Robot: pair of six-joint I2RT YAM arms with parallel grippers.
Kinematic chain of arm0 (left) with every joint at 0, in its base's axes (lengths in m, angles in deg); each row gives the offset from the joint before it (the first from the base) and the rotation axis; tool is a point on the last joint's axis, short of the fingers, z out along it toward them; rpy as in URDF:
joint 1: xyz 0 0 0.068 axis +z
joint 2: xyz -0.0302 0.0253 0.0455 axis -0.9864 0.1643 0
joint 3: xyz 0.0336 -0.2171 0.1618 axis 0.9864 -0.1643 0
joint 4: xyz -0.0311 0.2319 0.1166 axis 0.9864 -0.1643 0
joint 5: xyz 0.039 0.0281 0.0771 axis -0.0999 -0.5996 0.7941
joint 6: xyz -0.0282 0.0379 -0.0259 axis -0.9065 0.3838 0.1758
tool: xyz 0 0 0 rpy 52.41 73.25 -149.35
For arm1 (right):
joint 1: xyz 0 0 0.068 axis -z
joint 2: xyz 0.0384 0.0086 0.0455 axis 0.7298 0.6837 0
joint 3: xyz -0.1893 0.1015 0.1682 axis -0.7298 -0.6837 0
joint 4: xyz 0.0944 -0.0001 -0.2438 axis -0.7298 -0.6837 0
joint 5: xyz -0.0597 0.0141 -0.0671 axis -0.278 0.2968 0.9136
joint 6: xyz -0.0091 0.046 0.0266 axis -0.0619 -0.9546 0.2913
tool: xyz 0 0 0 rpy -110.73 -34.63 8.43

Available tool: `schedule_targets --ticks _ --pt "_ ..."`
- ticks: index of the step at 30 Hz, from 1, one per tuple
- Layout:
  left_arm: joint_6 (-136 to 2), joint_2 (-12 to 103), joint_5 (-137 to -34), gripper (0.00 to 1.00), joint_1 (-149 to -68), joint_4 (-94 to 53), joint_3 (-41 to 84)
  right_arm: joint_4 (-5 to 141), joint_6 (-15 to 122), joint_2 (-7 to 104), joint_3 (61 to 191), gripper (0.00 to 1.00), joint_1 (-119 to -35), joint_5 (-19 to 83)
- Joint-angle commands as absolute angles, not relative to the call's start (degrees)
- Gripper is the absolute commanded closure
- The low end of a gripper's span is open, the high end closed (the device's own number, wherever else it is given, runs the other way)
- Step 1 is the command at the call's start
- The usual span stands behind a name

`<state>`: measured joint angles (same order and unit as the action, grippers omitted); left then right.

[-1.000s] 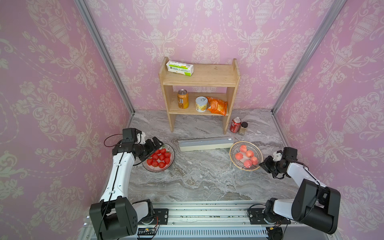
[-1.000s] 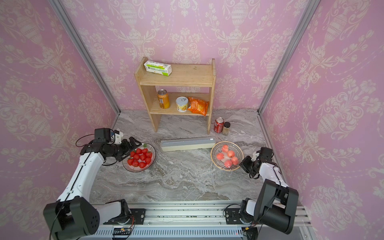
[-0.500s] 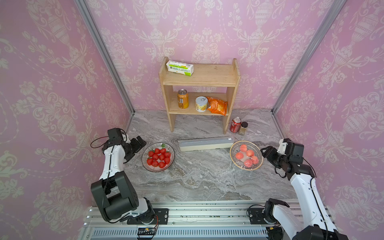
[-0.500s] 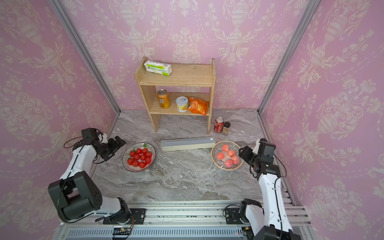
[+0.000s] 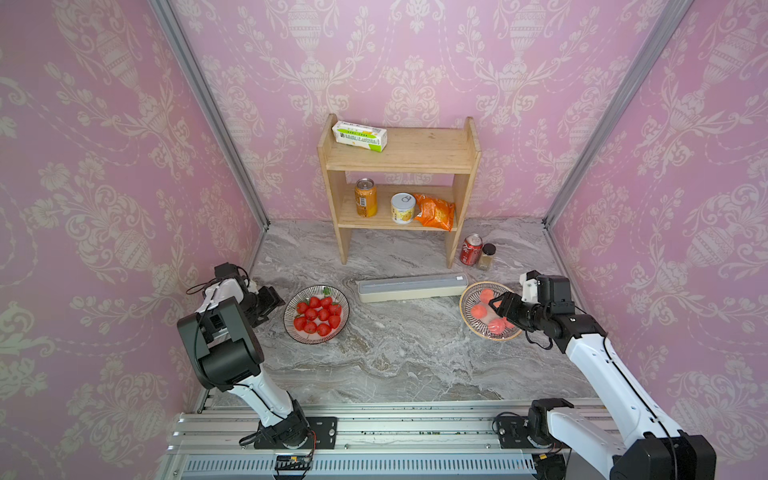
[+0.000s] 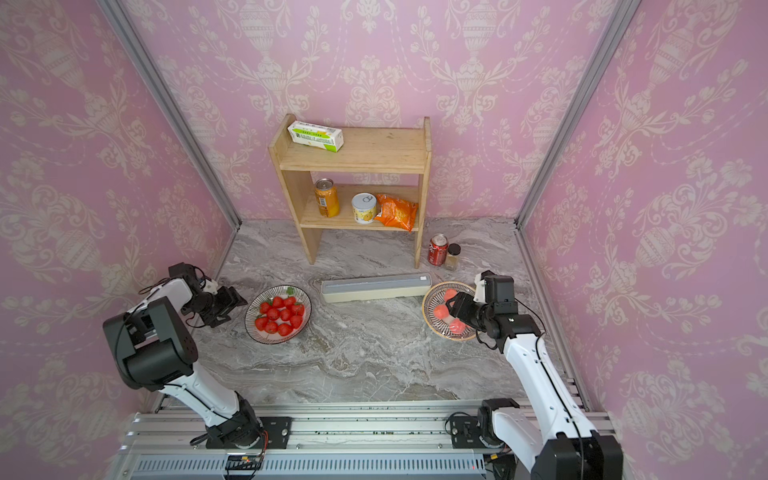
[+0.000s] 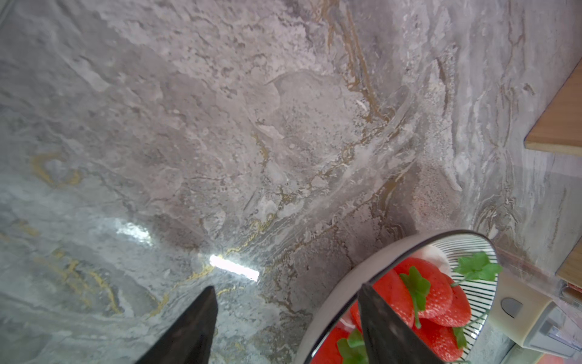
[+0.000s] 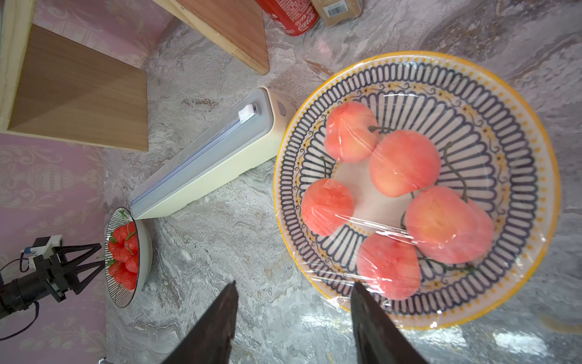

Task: Wrap the plate with plastic wrap
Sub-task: Move the plate to the center of the board.

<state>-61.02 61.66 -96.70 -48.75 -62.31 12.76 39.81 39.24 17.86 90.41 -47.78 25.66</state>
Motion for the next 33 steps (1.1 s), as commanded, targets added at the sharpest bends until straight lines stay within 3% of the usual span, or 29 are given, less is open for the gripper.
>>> schedule_targets --ticks 1,13,26,33 --pt "-59.17 62.34 -100.81 0.31 -48.59 -64.26 12.69 40.32 40.07 18.32 91.42 0.41 -48.1 25.89" --pt "-53.45 66.95 -102.05 0.51 -49.69 -70.34 13.84 41.27 40.02 19.11 90.4 0.41 -48.1 26.47" --pt "-49.91 67.26 -101.45 0.98 -54.0 -72.62 14.49 42.25 40.18 20.95 90.0 0.41 -48.1 26.06" --pt "-49.56 64.61 -100.89 1.0 -54.73 -73.03 12.5 42.14 41.09 21.86 90.93 0.41 -48.09 26.01"
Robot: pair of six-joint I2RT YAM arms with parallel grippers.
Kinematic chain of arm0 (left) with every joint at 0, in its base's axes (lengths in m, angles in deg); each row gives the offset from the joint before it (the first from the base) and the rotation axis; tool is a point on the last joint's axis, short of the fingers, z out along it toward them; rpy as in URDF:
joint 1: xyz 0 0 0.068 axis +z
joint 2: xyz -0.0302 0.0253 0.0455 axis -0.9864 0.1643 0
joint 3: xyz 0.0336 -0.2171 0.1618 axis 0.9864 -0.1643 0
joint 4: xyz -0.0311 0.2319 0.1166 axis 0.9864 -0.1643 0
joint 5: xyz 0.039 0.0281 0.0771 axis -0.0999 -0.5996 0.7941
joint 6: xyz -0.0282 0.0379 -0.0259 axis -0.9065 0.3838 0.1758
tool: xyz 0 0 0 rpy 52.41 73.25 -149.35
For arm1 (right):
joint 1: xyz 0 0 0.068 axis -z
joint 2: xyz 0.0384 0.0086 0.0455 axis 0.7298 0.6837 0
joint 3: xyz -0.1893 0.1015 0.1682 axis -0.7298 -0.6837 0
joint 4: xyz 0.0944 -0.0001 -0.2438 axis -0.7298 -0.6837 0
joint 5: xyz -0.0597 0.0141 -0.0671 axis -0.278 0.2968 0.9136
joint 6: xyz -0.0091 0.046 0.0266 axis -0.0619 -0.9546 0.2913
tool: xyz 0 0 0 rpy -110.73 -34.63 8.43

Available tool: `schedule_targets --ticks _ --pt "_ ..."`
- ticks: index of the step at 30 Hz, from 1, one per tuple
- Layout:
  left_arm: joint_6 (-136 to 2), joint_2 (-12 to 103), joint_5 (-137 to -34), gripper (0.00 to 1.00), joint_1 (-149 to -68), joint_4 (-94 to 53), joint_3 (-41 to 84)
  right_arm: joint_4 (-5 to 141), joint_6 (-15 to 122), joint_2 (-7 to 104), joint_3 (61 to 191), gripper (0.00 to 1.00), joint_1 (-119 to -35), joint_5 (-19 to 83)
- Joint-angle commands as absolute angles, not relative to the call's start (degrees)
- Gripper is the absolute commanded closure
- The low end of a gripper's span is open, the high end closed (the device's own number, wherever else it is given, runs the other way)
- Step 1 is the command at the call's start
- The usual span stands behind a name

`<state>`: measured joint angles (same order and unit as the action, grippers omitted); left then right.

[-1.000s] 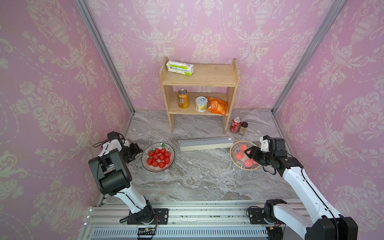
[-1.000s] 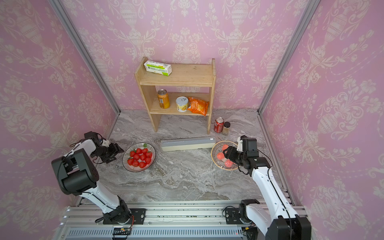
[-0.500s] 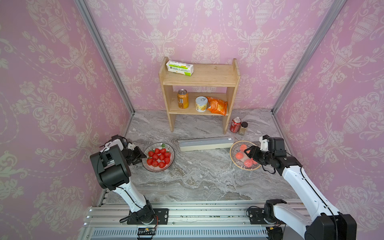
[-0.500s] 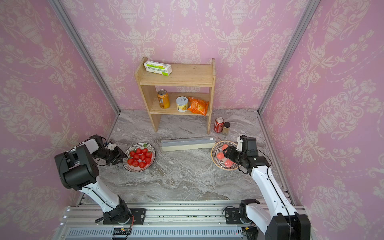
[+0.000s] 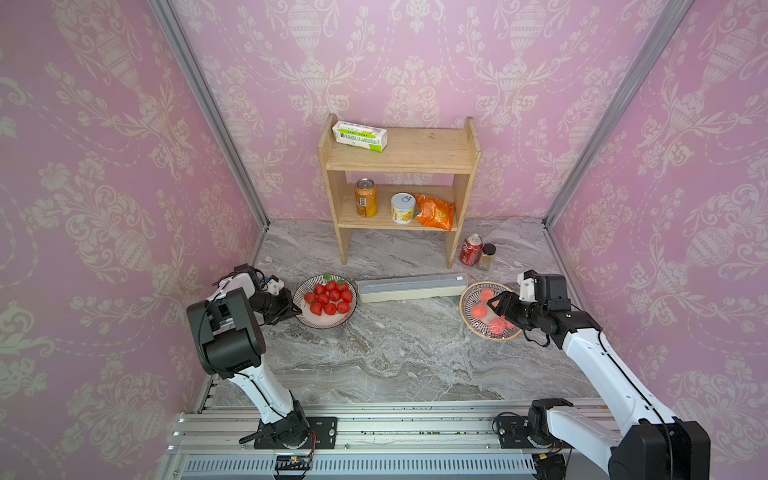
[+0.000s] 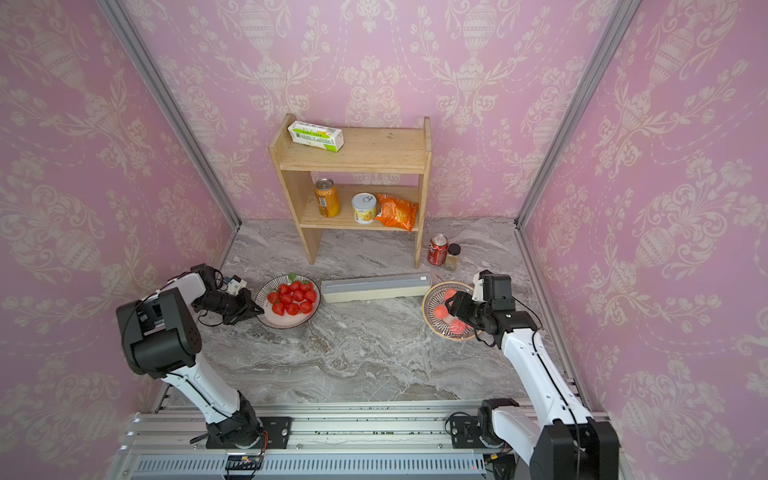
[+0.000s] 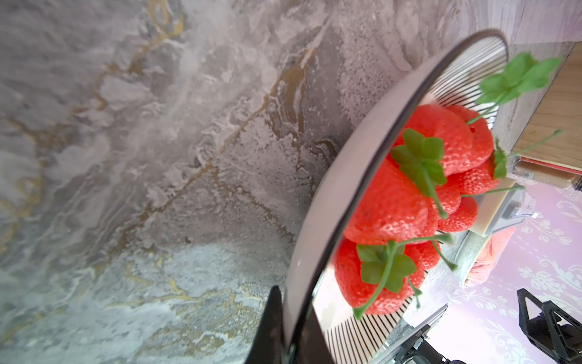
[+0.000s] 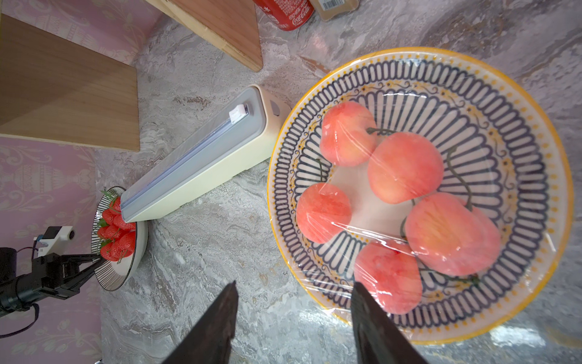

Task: Wrap the plate with plastic wrap
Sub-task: Move the plate to the center of the board.

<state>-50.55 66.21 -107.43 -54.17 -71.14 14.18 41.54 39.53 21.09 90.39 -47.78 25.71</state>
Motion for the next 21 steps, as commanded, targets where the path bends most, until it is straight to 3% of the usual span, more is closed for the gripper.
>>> schedule_targets --ticks 1,10,14,21 --pt "-49.48 64.25 -100.83 1.0 -55.0 -72.86 11.76 42.21 41.11 21.95 91.01 0.41 -48.1 25.88" --pt "-48.61 64.26 -100.36 1.0 -55.36 -73.82 9.55 47.28 41.03 25.78 92.03 0.41 -49.51 16.68" --pt "-47.93 63.88 -102.02 1.0 -55.78 -74.04 9.52 51.45 38.51 30.05 93.87 0.27 -57.13 16.29" --pt "-51.82 63.55 -102.98 1.0 -58.26 -73.87 8.14 67.54 28.29 42.83 99.14 0.19 -69.72 16.9"
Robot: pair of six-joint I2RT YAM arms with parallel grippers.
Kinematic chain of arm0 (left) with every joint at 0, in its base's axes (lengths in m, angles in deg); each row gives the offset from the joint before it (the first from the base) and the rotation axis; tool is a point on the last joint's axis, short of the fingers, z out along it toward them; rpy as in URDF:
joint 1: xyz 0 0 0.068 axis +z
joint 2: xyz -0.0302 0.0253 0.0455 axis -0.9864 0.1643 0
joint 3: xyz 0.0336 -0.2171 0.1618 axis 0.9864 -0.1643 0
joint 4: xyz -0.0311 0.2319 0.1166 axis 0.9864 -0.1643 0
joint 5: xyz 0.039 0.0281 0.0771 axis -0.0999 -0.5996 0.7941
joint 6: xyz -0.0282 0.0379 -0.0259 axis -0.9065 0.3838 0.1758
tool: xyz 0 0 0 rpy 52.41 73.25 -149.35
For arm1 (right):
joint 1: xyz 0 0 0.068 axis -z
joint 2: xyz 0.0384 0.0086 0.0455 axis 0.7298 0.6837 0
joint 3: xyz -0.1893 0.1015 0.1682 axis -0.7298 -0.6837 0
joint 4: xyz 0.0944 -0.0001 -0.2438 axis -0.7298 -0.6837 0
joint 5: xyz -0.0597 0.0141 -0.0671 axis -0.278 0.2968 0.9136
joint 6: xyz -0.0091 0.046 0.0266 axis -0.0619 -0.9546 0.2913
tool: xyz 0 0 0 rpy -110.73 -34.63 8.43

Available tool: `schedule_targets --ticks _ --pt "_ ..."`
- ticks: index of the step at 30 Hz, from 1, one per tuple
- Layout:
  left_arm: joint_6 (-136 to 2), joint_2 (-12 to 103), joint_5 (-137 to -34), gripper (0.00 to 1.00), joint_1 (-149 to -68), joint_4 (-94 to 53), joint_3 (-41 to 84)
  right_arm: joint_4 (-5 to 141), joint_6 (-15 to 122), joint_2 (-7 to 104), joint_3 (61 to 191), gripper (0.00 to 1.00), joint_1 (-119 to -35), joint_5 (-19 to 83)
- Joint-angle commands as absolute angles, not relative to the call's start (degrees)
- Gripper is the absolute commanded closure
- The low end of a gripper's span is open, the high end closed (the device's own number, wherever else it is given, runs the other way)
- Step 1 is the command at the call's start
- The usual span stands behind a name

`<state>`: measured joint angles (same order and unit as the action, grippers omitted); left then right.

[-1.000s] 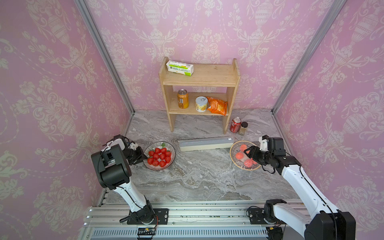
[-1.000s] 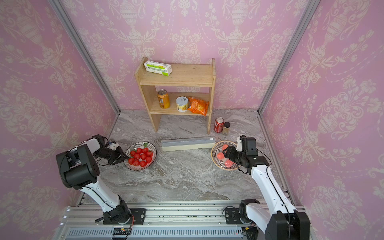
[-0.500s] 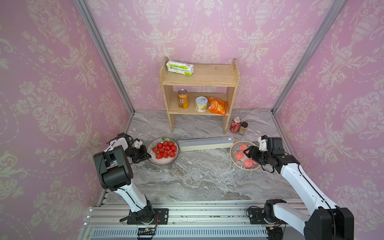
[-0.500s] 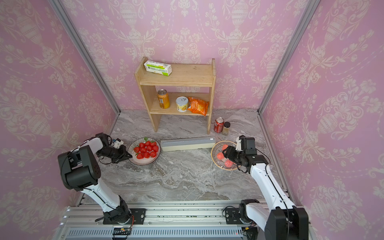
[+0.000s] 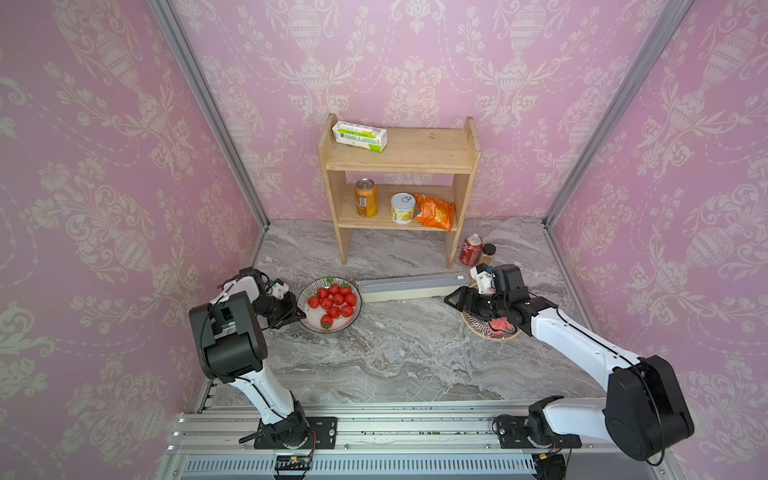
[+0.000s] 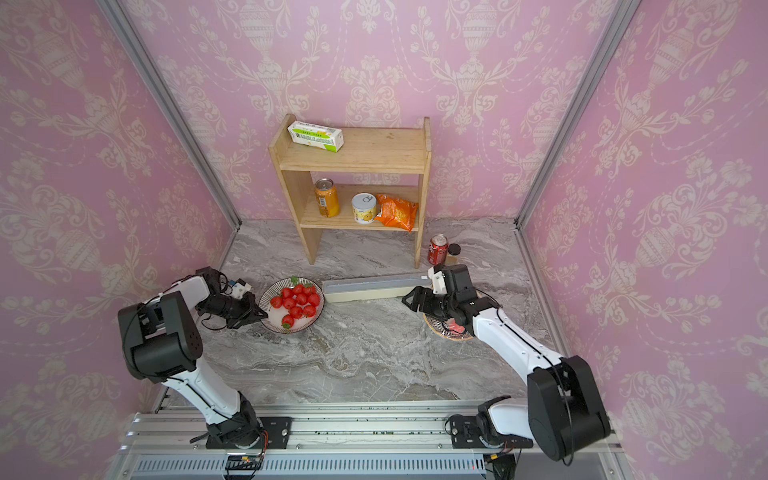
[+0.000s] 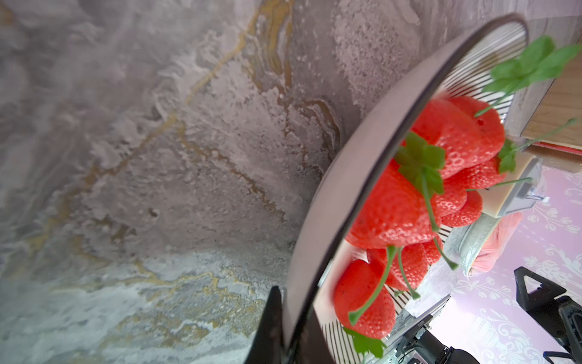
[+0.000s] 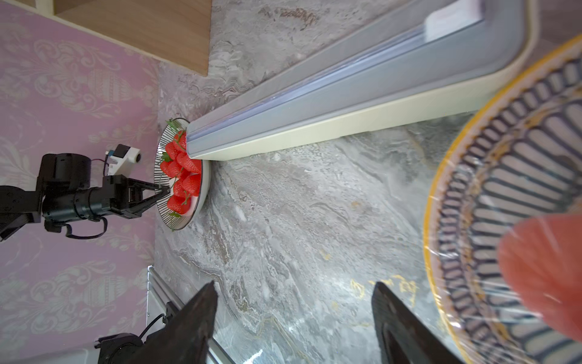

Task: Wrap the plate with plastic wrap
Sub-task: Move the plate to the center of the board.

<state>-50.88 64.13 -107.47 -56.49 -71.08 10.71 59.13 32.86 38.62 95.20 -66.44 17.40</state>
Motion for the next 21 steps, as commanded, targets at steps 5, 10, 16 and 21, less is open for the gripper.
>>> schedule_targets --ticks 5,10,16,21 --pt "-57.99 60.3 -104.2 1.0 -59.78 -71.46 4.85 72.83 25.54 55.03 108.01 0.15 -77.19 20.53" --pt "-62.24 58.92 -105.53 1.0 -59.98 -69.36 3.18 76.94 21.57 65.28 115.6 0.13 -80.64 23.28" --pt "-62.99 58.17 -104.98 1.0 -60.0 -69.44 2.92 77.65 19.21 73.44 123.42 0.13 -83.22 24.54" --pt "-63.69 57.5 -105.1 1.0 -60.52 -69.36 2.49 75.82 20.98 78.05 128.54 0.13 -82.86 25.53"
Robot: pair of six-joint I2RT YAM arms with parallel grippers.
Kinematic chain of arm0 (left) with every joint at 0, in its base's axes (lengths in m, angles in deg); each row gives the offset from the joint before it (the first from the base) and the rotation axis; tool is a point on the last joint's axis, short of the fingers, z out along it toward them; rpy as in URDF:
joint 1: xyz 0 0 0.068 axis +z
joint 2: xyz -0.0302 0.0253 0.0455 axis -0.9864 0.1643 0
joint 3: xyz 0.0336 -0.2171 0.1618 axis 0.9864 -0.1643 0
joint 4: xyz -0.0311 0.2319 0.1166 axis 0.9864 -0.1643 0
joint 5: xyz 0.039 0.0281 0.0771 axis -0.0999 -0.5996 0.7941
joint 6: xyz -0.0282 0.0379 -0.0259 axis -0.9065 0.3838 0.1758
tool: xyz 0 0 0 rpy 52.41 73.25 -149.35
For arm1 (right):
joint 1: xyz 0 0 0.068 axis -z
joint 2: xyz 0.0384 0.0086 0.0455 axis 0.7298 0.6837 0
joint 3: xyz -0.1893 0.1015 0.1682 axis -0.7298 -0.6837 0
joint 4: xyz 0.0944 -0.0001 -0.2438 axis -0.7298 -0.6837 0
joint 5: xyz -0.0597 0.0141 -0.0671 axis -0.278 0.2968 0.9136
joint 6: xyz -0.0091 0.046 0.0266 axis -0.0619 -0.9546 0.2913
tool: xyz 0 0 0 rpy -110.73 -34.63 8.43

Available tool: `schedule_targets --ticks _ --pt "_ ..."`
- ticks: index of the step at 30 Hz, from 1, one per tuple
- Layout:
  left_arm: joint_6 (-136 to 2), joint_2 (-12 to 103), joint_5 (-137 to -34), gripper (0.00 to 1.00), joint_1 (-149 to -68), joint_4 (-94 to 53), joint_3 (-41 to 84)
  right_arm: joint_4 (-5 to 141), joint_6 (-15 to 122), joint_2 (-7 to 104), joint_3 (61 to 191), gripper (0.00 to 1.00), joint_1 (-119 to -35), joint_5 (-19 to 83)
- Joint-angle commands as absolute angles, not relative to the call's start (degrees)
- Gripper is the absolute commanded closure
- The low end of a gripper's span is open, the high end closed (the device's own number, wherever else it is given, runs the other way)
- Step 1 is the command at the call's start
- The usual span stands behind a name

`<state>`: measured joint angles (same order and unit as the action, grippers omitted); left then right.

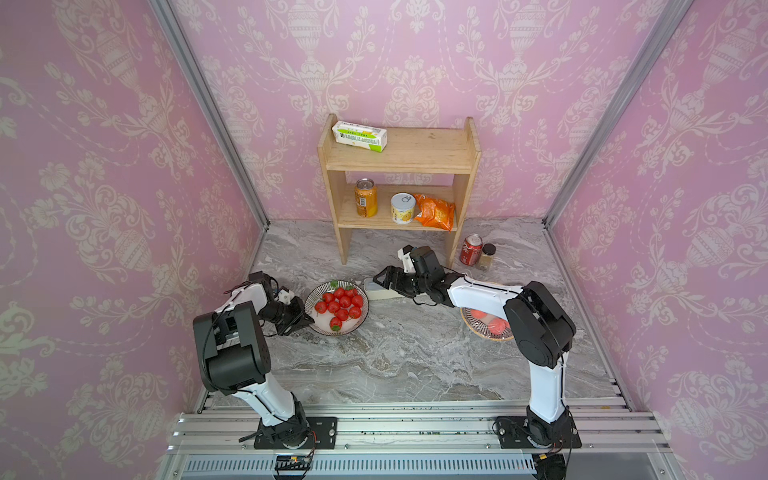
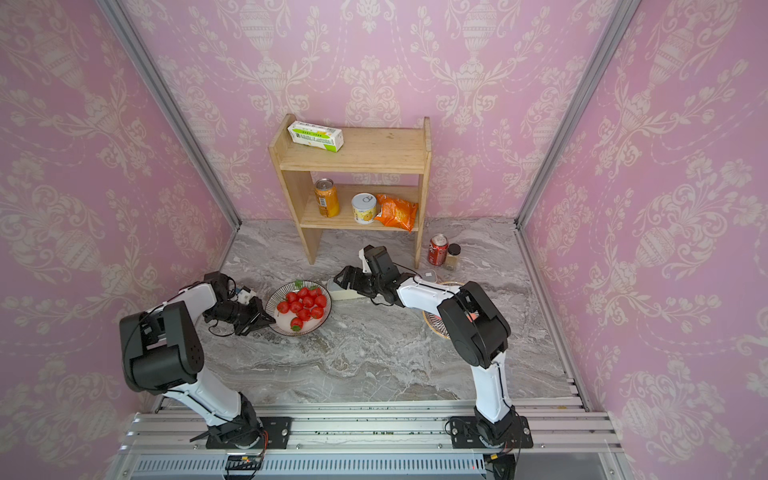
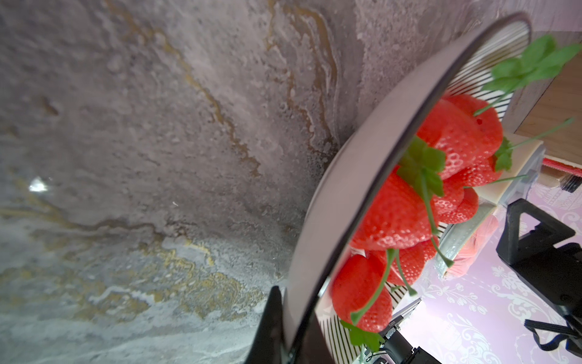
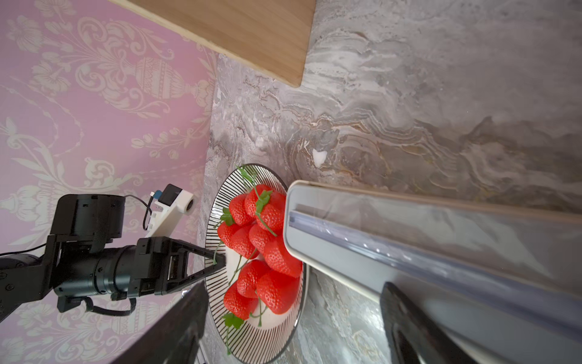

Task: Wrap the plate with plastic wrap
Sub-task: Move the plate to the center of the board.

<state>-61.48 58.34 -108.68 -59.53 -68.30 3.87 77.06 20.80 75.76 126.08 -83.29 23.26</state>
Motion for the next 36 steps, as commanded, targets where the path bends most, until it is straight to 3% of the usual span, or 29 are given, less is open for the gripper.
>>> schedule_targets --ticks 1,14,24,30,36 --pt "-63.93 57.39 -105.1 1.0 -60.82 -69.31 2.33 75.34 21.63 78.78 129.62 0.13 -82.69 25.59" --pt "-69.97 46.6 -103.72 1.0 -64.01 -70.26 -7.13 72.43 26.61 80.47 134.82 0.12 -80.62 23.69" --pt "-78.35 40.69 -105.65 1.0 -77.72 -68.65 -9.25 59.93 34.71 58.24 122.05 0.12 -77.53 27.04" --pt "-86.23 41.67 -108.03 1.0 -88.27 -59.88 -12.55 44.75 43.79 45.39 113.35 0.09 -69.61 29.62" --pt "-90.44 48.06 -108.55 1.0 -96.63 -52.09 -10.02 39.75 46.32 37.38 107.13 0.07 -60.72 28.33"
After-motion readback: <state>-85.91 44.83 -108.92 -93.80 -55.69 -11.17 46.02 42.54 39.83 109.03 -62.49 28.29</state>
